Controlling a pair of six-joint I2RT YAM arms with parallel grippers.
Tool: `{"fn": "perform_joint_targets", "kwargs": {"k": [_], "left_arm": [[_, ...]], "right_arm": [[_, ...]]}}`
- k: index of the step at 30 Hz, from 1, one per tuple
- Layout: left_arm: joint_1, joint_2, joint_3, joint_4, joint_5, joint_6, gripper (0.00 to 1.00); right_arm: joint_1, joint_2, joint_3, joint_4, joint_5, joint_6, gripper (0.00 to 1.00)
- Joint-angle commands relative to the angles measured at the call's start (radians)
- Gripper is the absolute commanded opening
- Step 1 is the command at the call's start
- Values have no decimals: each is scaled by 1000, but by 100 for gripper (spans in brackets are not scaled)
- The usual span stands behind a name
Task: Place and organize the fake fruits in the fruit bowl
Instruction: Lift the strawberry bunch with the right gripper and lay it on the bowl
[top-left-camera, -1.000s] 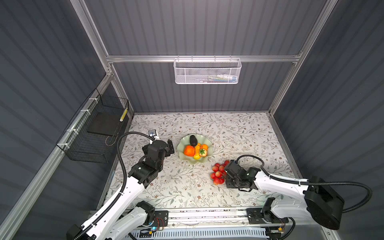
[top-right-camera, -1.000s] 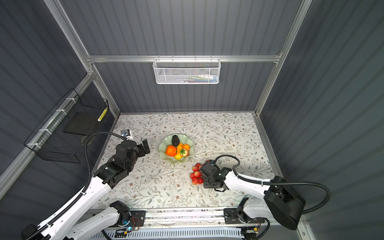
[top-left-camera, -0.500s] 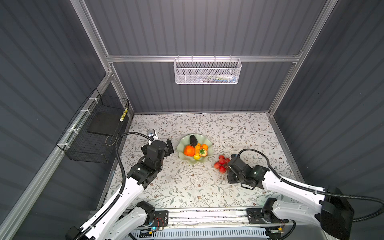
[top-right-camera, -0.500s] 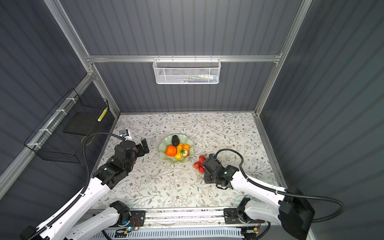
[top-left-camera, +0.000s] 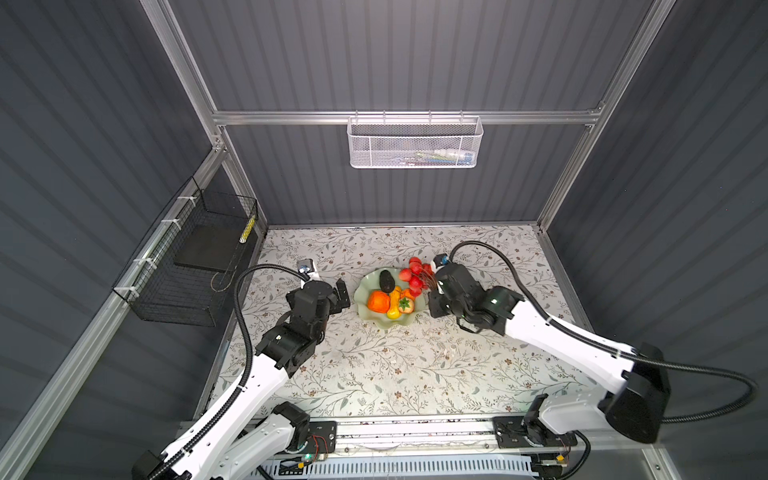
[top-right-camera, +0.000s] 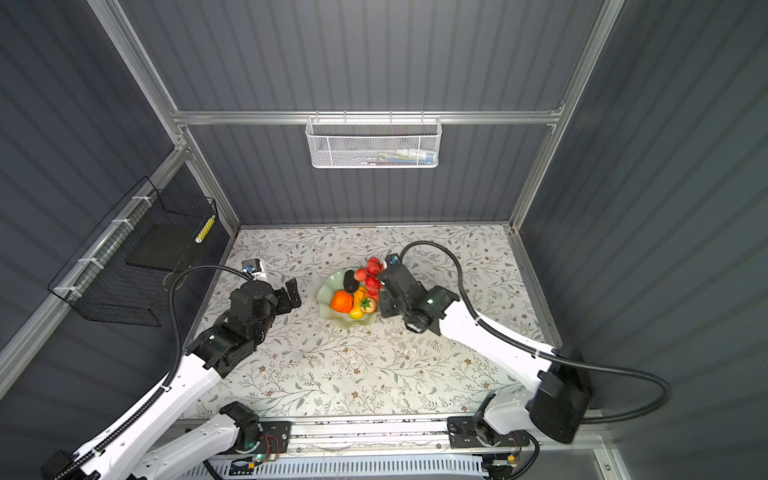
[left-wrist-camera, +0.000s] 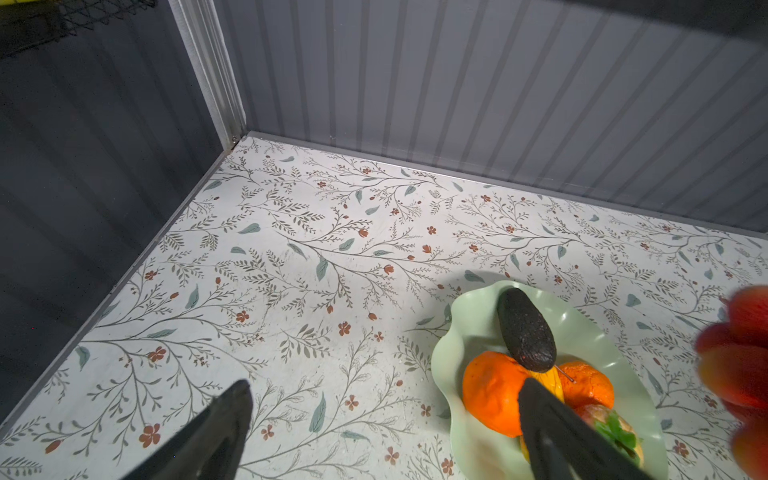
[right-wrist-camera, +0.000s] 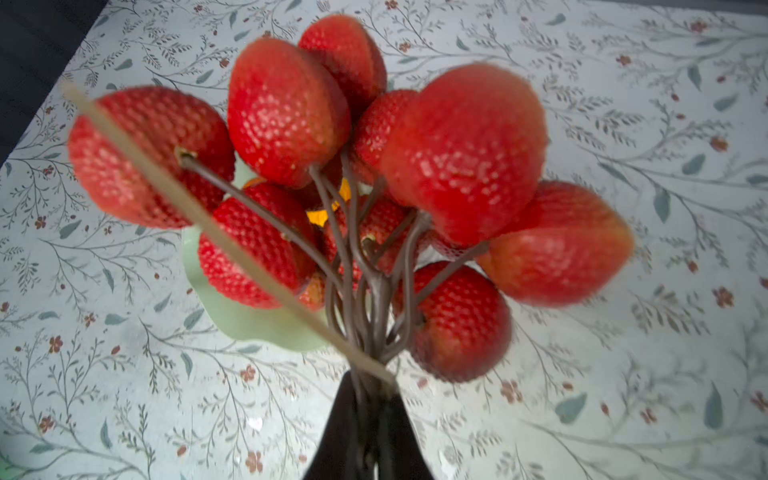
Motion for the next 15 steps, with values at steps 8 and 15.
{"fn": "perform_joint_targets", "kwargs": {"k": [8, 15], "left_arm": [[7, 13, -16, 30, 183, 82, 100], [8, 15, -27, 53, 212, 110, 100]], "right_arm": [[-54, 374, 213, 141, -66, -149, 0], [-57, 373, 175, 145, -138, -116, 50]]}}
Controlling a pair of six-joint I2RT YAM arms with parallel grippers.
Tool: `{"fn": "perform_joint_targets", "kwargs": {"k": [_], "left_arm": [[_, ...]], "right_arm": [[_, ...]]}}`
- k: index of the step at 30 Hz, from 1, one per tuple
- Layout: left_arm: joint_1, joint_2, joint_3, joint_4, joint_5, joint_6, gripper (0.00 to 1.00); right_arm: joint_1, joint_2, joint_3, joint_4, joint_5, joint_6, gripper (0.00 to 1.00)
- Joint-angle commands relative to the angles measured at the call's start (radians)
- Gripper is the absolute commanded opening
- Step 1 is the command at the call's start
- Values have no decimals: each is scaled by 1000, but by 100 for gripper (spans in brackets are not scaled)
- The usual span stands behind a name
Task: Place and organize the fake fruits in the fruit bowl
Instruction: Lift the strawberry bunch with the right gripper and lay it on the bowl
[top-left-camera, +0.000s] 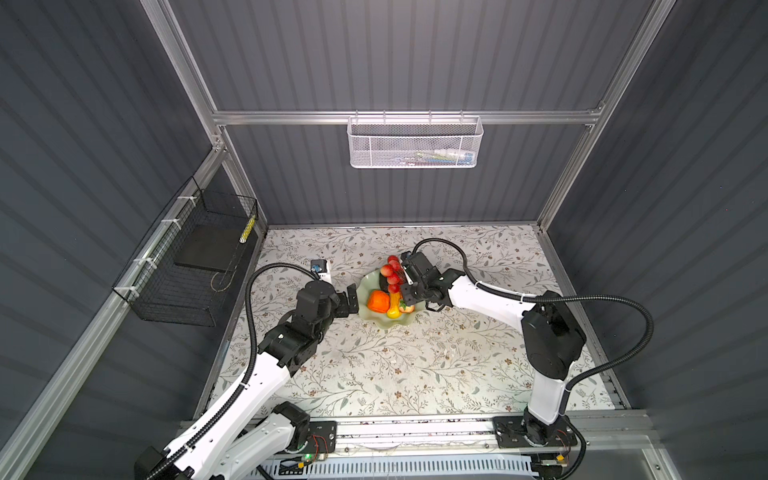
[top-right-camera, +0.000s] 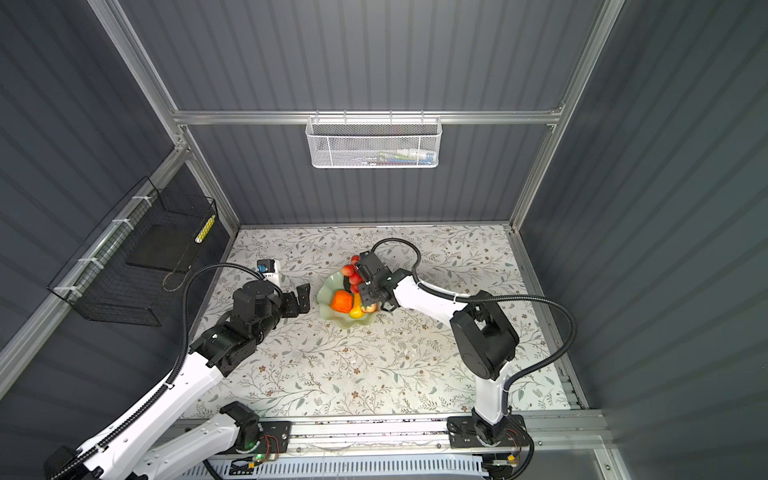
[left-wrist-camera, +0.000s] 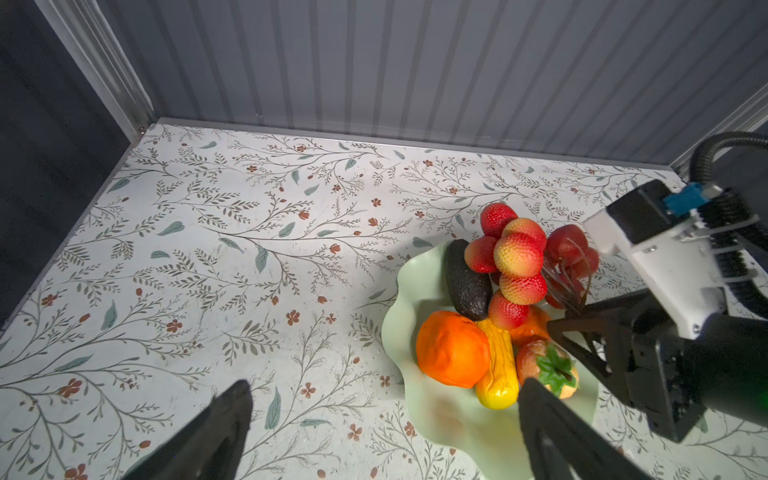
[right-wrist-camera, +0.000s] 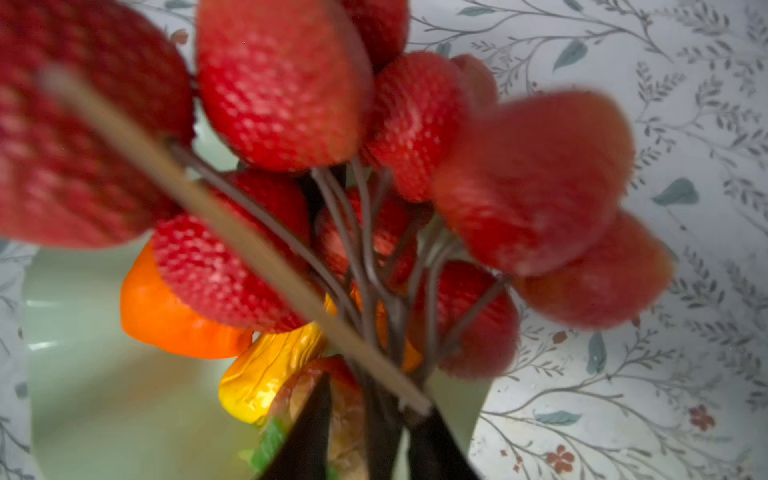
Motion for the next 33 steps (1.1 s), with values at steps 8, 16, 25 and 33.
{"fn": "perform_joint_targets", "kwargs": {"k": [8, 16, 25, 33], "left_arm": [[7, -2, -60, 137, -153, 117, 100], [57, 203, -324, 741, -497, 430, 100], [386, 554, -474, 1222, -195, 395, 100], [398, 644, -346, 1079, -151, 426, 100]], "right_arm": [[-3, -291, -127, 66, 15, 25, 99], [-198, -836, -724, 465, 276, -105, 99], [-650, -845, -1145, 1004, 245, -220, 99], [-723, -437, -1133, 1452, 44, -288, 99]]}}
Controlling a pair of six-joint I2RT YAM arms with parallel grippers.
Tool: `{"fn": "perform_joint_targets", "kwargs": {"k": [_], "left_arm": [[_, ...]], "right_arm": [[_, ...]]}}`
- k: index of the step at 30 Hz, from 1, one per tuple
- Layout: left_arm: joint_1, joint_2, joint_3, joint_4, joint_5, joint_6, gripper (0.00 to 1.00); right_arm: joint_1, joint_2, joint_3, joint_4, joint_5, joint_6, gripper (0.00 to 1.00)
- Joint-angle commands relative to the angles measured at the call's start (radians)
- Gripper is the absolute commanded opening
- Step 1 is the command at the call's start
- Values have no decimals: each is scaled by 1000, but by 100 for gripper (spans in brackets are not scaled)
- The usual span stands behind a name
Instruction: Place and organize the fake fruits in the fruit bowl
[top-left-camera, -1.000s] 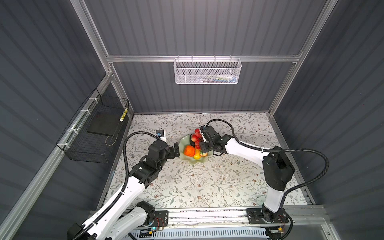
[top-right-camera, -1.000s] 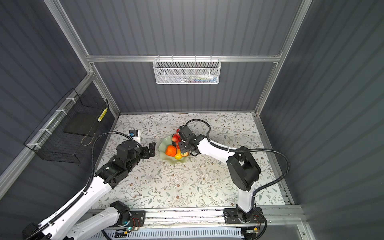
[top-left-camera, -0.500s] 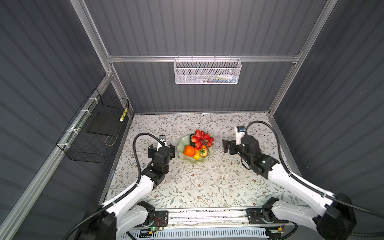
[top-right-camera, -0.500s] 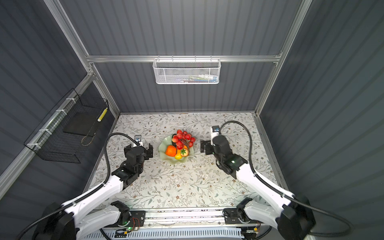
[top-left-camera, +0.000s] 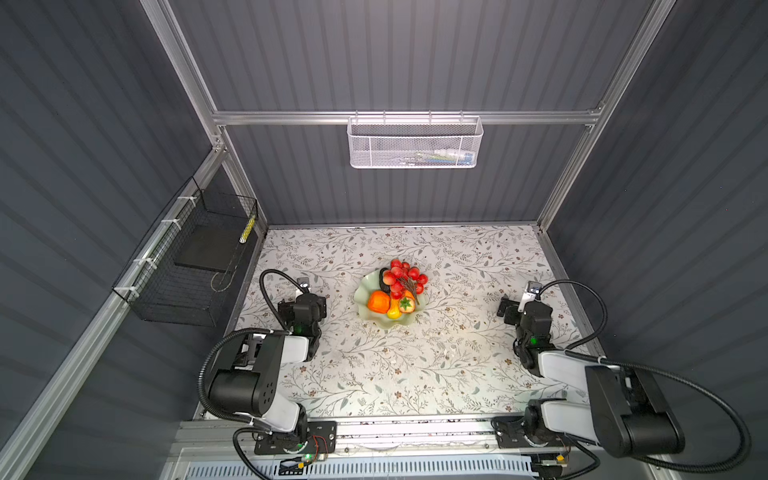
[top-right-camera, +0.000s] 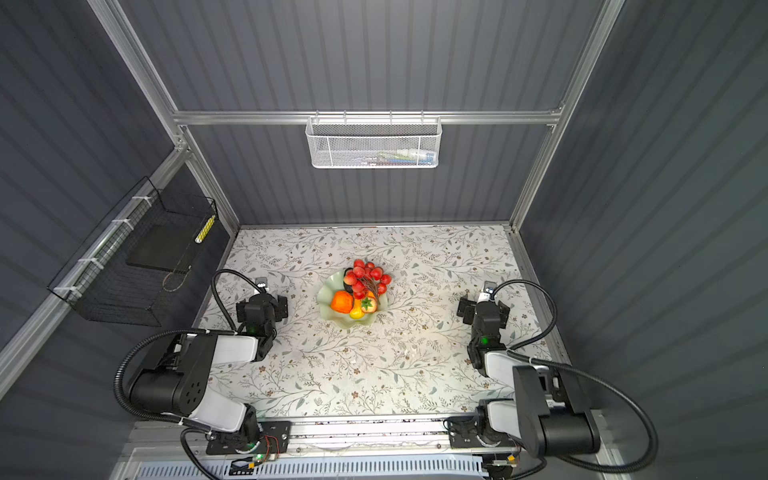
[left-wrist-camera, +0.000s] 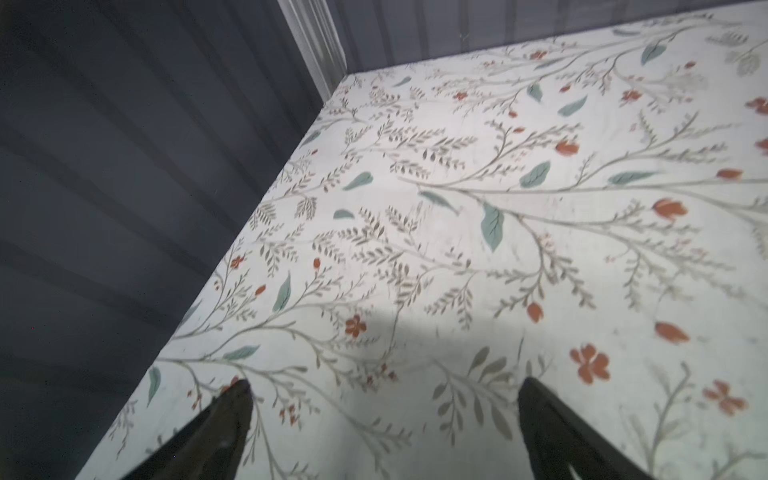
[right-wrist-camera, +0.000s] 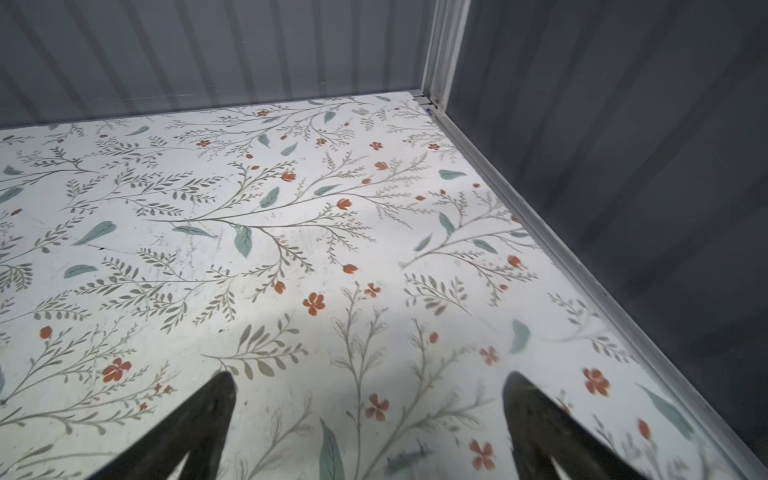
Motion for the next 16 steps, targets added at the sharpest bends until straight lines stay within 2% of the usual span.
{"fn": "perform_joint_targets", "kwargs": {"k": [1, 2, 4, 6, 9, 11, 14, 16], "left_arm": [[6, 11, 17, 56, 30, 47, 100], [6, 13, 9, 80, 27, 57, 100], [7, 21, -5, 121, 23, 80, 100], [6, 32, -7, 148, 18, 86, 100], [6, 24, -7, 132, 14, 79, 100], [6, 26, -5, 134, 9, 78, 100], [6, 31, 4, 121, 9, 77, 100], [6, 28, 0, 124, 9, 78, 100]], "right_arm": [[-8, 141, 2, 355, -72, -56, 99], [-5, 143, -3, 385, -60, -57, 99], [-7, 80, 20, 223, -61, -33, 99], [-6, 133, 6, 342, -53, -50, 99], [-3, 102, -4, 307, -49, -44, 99], [-3, 123, -7, 350, -42, -44, 99], [-12, 102, 36, 232, -55, -32, 99], [-13, 108, 13, 289, -82, -43, 99]]}}
